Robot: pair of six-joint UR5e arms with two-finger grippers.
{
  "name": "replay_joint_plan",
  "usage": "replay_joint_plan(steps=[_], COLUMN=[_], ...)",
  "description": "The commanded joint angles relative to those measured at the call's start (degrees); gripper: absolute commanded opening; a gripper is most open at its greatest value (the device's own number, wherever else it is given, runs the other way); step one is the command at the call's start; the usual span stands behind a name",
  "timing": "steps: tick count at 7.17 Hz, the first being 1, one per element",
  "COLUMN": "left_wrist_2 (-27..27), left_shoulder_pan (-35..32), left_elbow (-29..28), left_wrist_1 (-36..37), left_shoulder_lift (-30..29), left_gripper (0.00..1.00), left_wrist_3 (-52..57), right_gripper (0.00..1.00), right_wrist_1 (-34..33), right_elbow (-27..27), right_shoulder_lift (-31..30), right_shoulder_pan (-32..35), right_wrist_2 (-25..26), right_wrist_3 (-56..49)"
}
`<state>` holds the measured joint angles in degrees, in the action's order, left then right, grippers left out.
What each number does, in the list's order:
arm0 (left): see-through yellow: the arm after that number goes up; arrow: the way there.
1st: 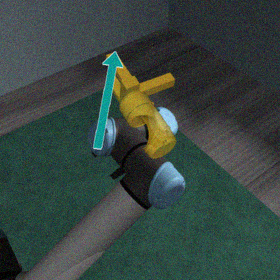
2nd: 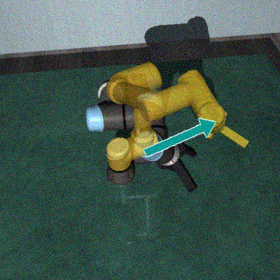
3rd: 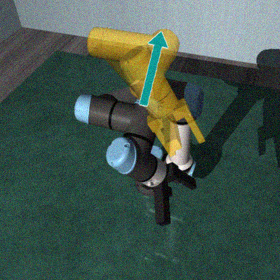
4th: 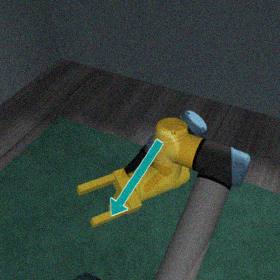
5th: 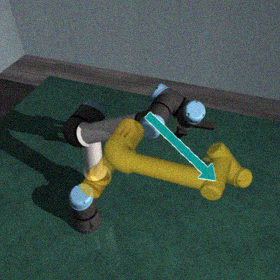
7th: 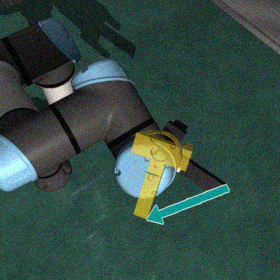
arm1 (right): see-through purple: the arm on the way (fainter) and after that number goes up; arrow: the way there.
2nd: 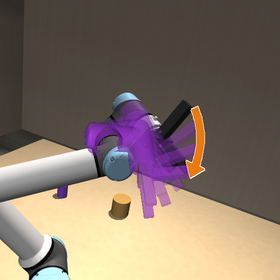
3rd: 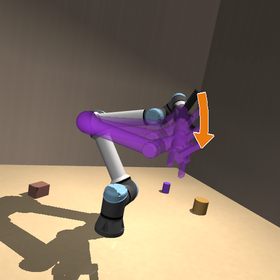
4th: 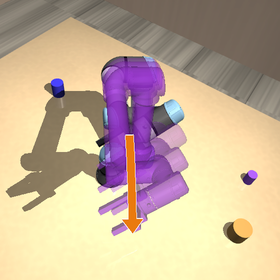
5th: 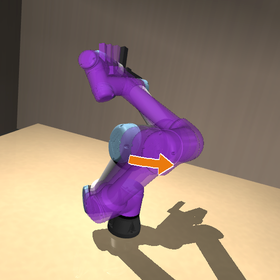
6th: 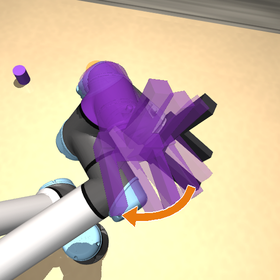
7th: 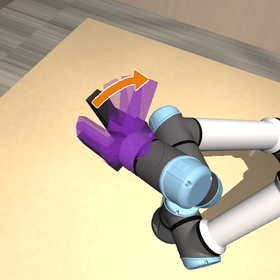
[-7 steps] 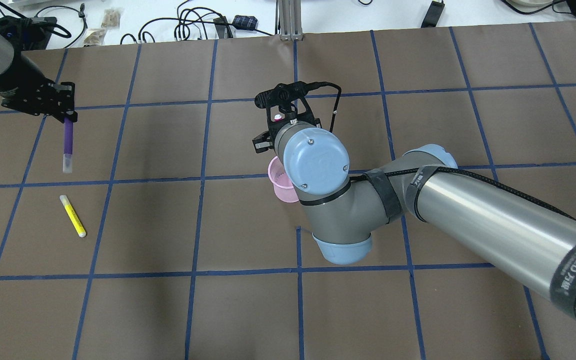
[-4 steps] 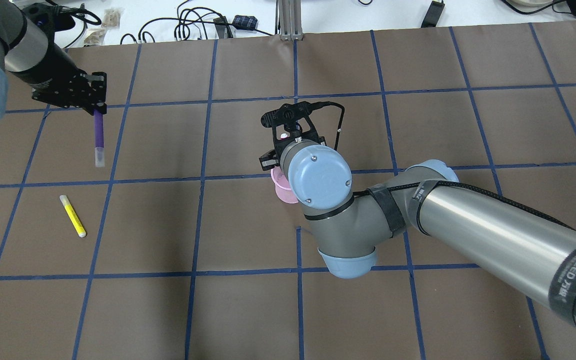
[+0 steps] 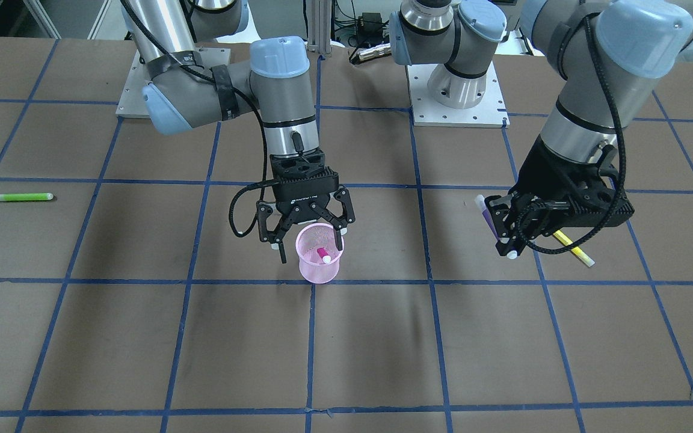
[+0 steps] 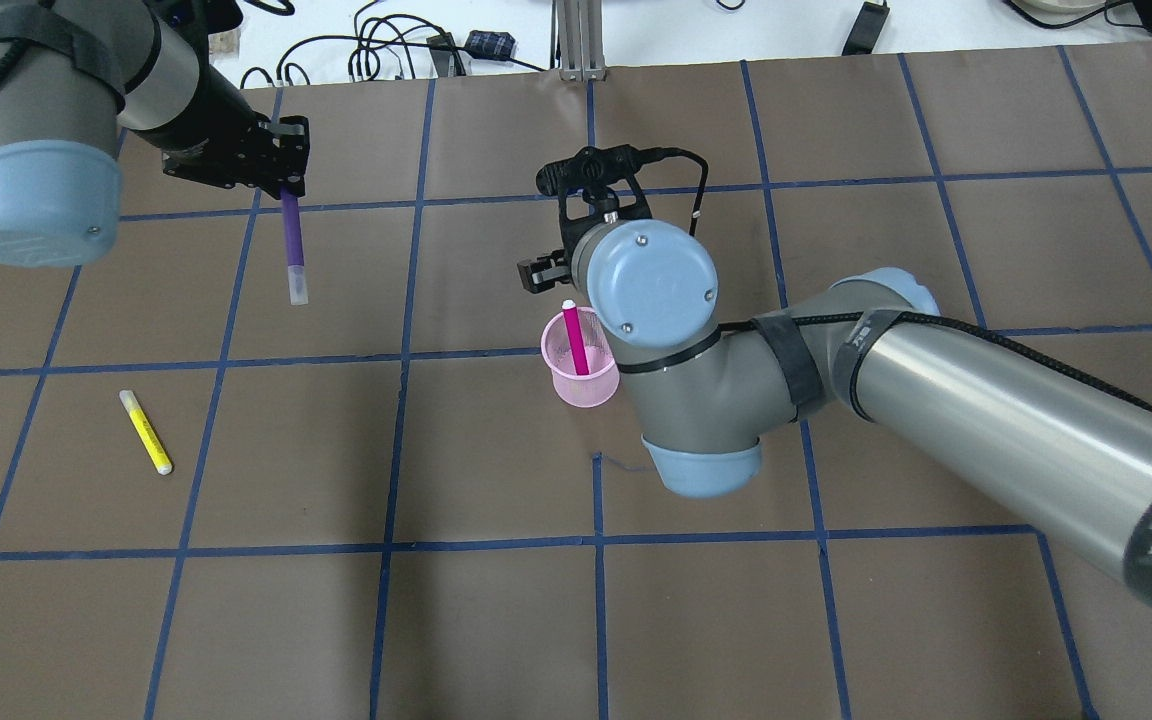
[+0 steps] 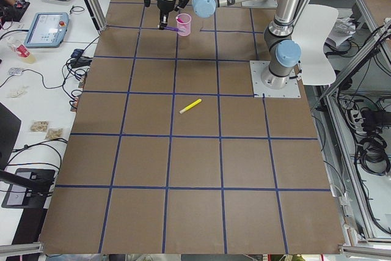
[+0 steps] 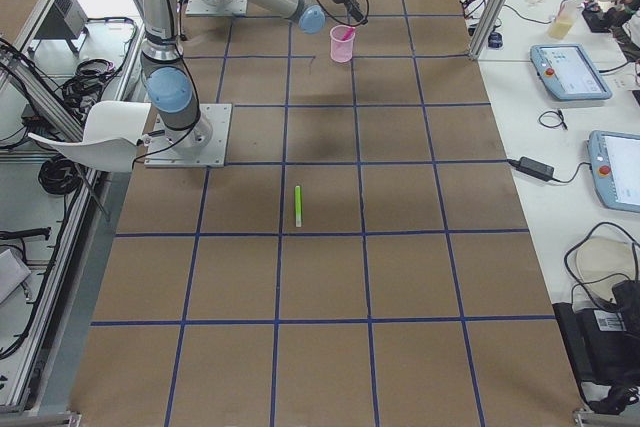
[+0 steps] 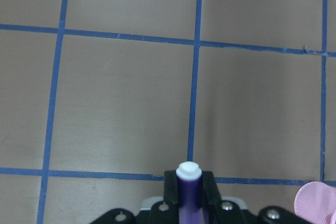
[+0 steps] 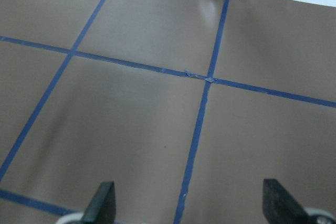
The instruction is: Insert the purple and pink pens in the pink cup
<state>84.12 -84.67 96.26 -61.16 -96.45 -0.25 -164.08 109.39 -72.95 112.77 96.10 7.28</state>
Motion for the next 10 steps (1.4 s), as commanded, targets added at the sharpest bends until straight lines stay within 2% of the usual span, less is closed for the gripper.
replay_joint_plan(steps=[1,3,4,5,6,7,8,9,10], left_wrist_2=[-0.01,0.43,0.78,1.04,1.22,6.79,11.20,14.63,15.36], left_shoulder_pan=[-5.56,-13.91,-16.99,-19.28,-20.35,-22.10,-25.95,-29.03,-31.24], left_elbow=[0.42,1.47,3.30,6.45,9.10,10.95,11.58,11.67,11.85], left_wrist_1=[7.00,17.69,23.05,32.76,40.52,42.51,46.10,49.87,53.57], left_shoulder_lift=[-1.02,-2.33,-2.86,-3.65,-4.70,-6.11,-7.25,-8.92,-9.89], left_gripper=[0.00,0.00,0.00,0.00,0.00,0.00,0.00,0.00,0.00], left_wrist_3=[-8.65,-17.11,-20.11,-20.66,-21.19,-21.54,-21.45,-21.89,-21.98], right_gripper=[1.00,1.00,1.00,1.00,1.00,1.00,1.00,1.00,1.00], right_wrist_1=[17.56,25.96,33.48,41.21,51.21,60.19,64.71,66.06,68.51], right_elbow=[-6.18,-6.73,-7.52,-9.79,-14.07,-18.29,-21.29,-22.19,-22.20], right_shoulder_lift=[-3.84,-6.84,-8.94,-10.09,-10.10,-10.10,-10.10,-10.02,-10.10], right_shoulder_pan=[-4.82,-11.14,-12.74,-13.80,-14.94,-15.91,-16.00,-16.18,-16.96], right_wrist_2=[-2.56,-6.78,-7.15,-6.98,-6.97,-7.15,-7.06,-6.63,-6.71], right_wrist_3=[0.01,-0.68,-0.86,-0.95,-0.95,-0.95,-2.17,-4.10,-5.25])
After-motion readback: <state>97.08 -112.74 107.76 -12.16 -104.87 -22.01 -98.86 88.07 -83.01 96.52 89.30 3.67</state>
